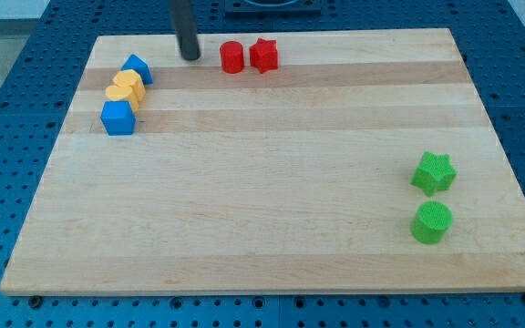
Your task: Place the red star at the top side of the green star
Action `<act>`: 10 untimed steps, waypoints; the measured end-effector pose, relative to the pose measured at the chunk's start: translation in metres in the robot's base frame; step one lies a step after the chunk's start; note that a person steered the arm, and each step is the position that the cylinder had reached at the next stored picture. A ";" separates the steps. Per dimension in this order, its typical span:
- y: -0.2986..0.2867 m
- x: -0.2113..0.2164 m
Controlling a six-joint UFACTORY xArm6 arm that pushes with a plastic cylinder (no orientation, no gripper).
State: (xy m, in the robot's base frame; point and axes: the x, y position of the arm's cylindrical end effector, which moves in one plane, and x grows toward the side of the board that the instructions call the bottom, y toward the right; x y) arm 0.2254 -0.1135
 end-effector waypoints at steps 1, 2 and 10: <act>0.093 0.012; 0.180 0.048; 0.223 0.068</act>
State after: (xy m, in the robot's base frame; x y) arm 0.2936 0.1095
